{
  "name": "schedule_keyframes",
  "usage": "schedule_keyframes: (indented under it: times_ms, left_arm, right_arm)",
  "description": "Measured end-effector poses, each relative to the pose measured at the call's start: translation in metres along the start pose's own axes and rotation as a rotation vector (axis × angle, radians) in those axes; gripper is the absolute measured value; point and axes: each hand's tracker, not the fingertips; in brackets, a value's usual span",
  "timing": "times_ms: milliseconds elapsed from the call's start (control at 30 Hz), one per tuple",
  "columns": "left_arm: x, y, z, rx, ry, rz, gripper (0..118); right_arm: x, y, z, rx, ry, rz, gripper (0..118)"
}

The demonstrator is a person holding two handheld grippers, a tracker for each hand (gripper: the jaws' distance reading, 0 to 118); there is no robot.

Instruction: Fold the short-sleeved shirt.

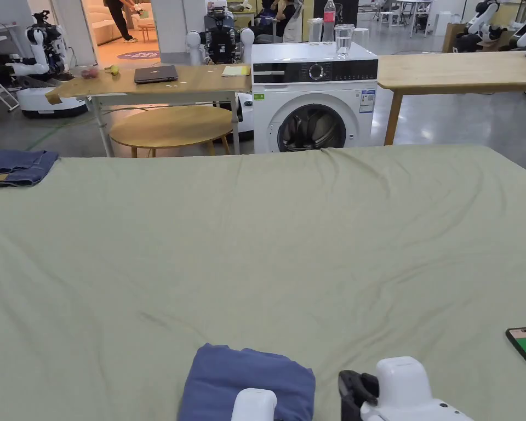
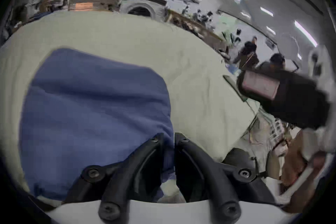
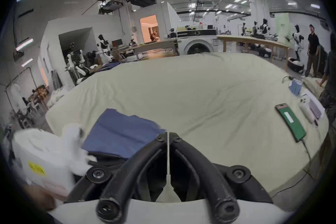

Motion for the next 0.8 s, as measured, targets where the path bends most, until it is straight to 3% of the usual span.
schedule_keyframes:
  times_ms: [67, 133, 233, 267, 300, 333, 367, 400, 533, 633, 667, 700, 733, 767, 800]
  left_arm:
    - [-0.004, 0.006, 0.018, 0.076, -0.010, 0.063, 8]
    - [-0.011, 0.013, 0.045, 0.177, 0.015, 0.036, 8]
    - [-0.047, 0.024, 0.088, 0.292, 0.049, 0.079, 13]
    - [-0.064, 0.026, 0.096, 0.299, 0.030, 0.131, 30]
    - [-0.084, 0.027, 0.101, 0.289, 0.009, 0.185, 69]
    - [-0.102, 0.026, 0.103, 0.265, -0.012, 0.242, 98]
    - [-0.119, 0.023, 0.102, 0.238, -0.034, 0.291, 114]
    - [-0.134, 0.018, 0.099, 0.224, -0.064, 0.343, 118]
    - [-0.180, -0.004, 0.063, 0.123, -0.210, 0.611, 118]
    - [-0.182, -0.012, 0.036, 0.169, -0.548, 0.714, 117]
    - [-0.180, -0.010, 0.028, 0.152, -0.568, 0.761, 114]
    - [-0.181, -0.011, 0.020, 0.153, -0.566, 0.789, 96]
    - [-0.181, -0.009, 0.016, 0.163, -0.524, 0.788, 55]
    - [-0.182, -0.008, 0.011, 0.153, -0.462, 0.797, 26]
    - [-0.183, -0.008, 0.008, 0.120, -0.357, 0.801, 21]
  right_arm:
    - [-0.009, 0.002, -0.010, -0.021, 0.073, -0.004, 0]
    - [-0.017, 0.002, -0.023, -0.050, 0.154, -0.022, 0]
    - [-0.018, -0.005, -0.047, -0.128, 0.280, -0.116, 0]
    - [-0.016, -0.010, -0.054, -0.155, 0.286, -0.137, 0]
    - [-0.015, -0.016, -0.060, -0.182, 0.269, -0.140, 0]
    - [-0.013, -0.021, -0.065, -0.211, 0.230, -0.126, 0]
    - [-0.010, -0.027, -0.068, -0.235, 0.187, -0.113, 0]
    - [-0.006, -0.033, -0.071, -0.254, 0.165, -0.118, 0]
    - [0.012, -0.042, -0.068, -0.239, 0.198, -0.223, 0]
    - [0.012, -0.038, -0.066, -0.226, 0.186, -0.188, 0]
    - [0.011, -0.037, -0.066, -0.219, 0.184, -0.172, 0]
    - [0.010, -0.037, -0.066, -0.216, 0.185, -0.169, 0]
    - [0.010, -0.037, -0.066, -0.213, 0.188, -0.168, 0]
    - [0.010, -0.036, -0.066, -0.208, 0.187, -0.168, 0]
    - [0.008, -0.036, -0.065, -0.204, 0.184, -0.167, 0]
